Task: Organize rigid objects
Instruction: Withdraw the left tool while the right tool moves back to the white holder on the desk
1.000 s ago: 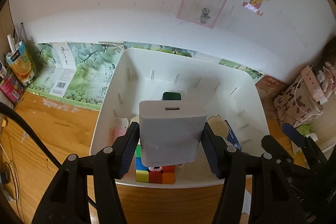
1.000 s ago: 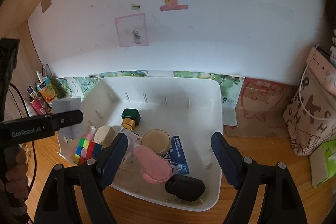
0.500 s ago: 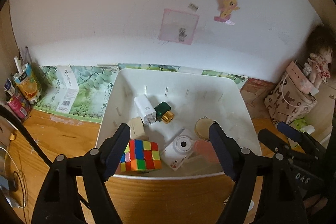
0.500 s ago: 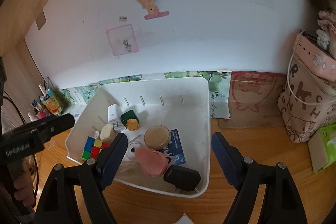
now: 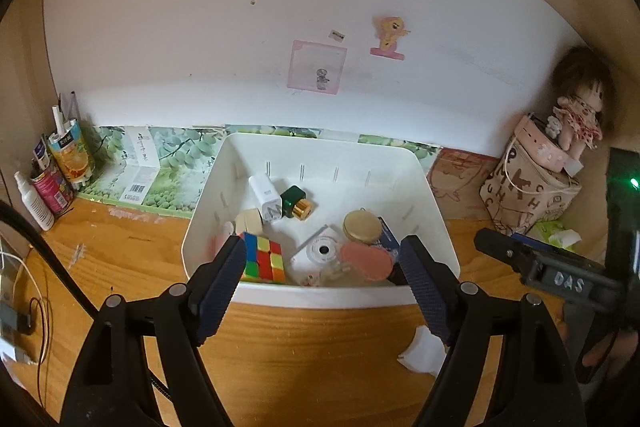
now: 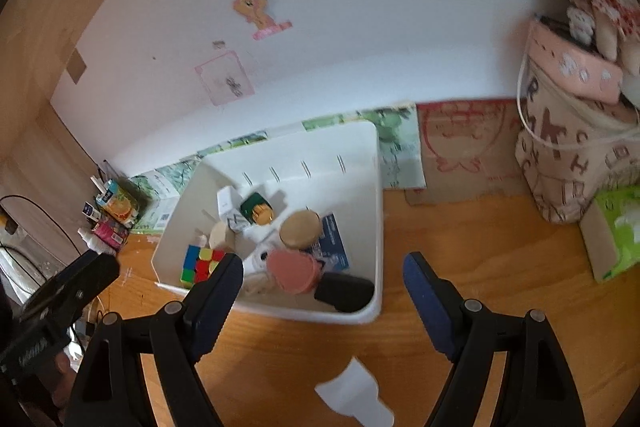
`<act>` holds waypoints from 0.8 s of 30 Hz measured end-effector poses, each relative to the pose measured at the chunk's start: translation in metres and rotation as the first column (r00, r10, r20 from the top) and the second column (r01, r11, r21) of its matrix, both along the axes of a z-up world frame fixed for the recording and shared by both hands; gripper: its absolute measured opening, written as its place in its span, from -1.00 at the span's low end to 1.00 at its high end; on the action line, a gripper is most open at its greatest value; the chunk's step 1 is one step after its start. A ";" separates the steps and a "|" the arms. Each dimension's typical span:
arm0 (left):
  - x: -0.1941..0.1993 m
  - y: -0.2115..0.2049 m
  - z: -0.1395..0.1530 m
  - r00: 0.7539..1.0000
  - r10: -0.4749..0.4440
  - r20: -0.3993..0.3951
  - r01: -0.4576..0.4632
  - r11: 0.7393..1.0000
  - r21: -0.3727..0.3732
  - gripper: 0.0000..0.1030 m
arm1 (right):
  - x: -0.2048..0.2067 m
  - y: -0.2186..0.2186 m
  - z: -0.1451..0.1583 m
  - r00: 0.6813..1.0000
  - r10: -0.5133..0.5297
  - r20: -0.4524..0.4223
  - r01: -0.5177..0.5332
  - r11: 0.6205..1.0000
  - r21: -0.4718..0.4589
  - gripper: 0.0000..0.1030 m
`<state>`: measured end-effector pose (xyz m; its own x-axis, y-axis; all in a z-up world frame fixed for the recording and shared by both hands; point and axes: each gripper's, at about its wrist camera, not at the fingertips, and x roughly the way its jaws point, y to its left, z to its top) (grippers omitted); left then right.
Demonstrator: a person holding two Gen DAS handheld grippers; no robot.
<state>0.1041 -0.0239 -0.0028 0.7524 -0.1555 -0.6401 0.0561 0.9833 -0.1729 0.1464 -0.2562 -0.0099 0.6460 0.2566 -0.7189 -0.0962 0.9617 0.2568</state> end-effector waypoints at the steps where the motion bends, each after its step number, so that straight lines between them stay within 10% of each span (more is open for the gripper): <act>1: -0.005 -0.001 0.000 1.000 0.004 0.004 -0.004 1.000 0.000 0.58 | 0.000 -0.002 -0.001 1.000 -0.004 -0.017 0.004 1.000 0.007 0.61; 24: -0.073 -0.003 -0.027 0.993 0.060 -0.101 -0.068 0.995 -0.076 0.58 | 0.000 -0.021 -0.071 0.900 -0.140 -0.413 0.187 0.980 0.076 0.61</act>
<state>0.0316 -0.0269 -0.0298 0.6963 -0.1622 -0.6992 -0.0277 0.9673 -0.2520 0.1459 -0.2775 -0.0811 0.3462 0.2654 -0.8998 0.1940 0.9181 0.3455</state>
